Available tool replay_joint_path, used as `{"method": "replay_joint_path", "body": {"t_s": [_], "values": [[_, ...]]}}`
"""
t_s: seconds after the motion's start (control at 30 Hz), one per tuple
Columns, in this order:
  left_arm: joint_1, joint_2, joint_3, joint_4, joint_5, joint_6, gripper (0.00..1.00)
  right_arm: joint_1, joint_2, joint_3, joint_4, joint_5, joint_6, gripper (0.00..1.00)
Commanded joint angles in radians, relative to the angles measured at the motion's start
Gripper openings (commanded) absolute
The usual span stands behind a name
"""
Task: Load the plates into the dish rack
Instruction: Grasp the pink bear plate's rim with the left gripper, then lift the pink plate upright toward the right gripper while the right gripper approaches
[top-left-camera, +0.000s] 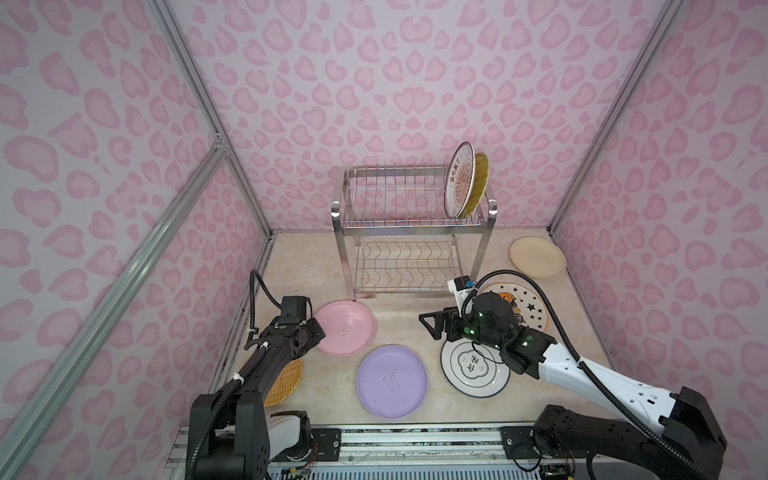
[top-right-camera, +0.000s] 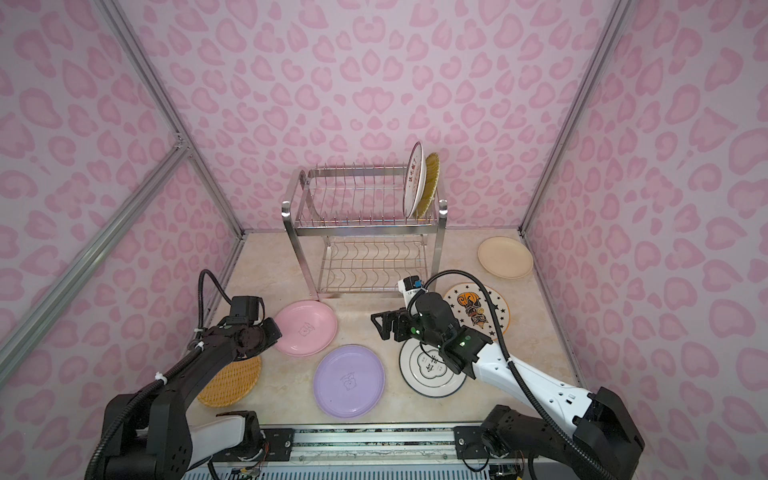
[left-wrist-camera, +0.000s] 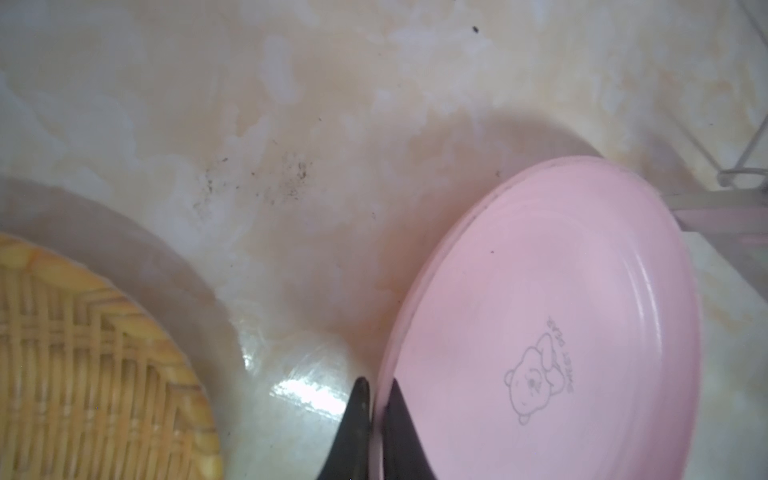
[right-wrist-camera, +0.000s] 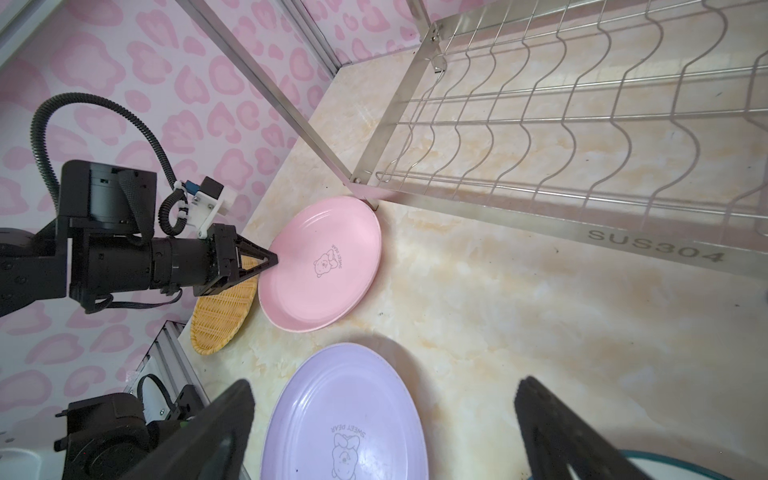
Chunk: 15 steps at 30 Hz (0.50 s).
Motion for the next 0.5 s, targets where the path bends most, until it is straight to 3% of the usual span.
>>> {"method": "replay_joint_path", "body": {"t_s": [0.0, 0.2, 0.33, 0.47], "values": [[-0.016, -0.073, 0.014, -0.024, 0.007, -0.027, 0.03, -0.008, 0.005, 0.014, 0.021, -0.011, 0.003, 0.98], [-0.028, -0.216, 0.080, -0.134, -0.017, -0.018, 0.03, -0.028, 0.007, 0.049, 0.000, -0.019, 0.000, 0.98], [-0.049, -0.276, 0.122, -0.179, 0.039, 0.008, 0.03, -0.022, 0.016, 0.064, -0.003, -0.029, 0.017, 0.97], [-0.157, -0.341, 0.137, -0.182, 0.067, -0.019, 0.03, 0.018, 0.044, 0.086, -0.004, -0.023, 0.032, 0.91]]}}
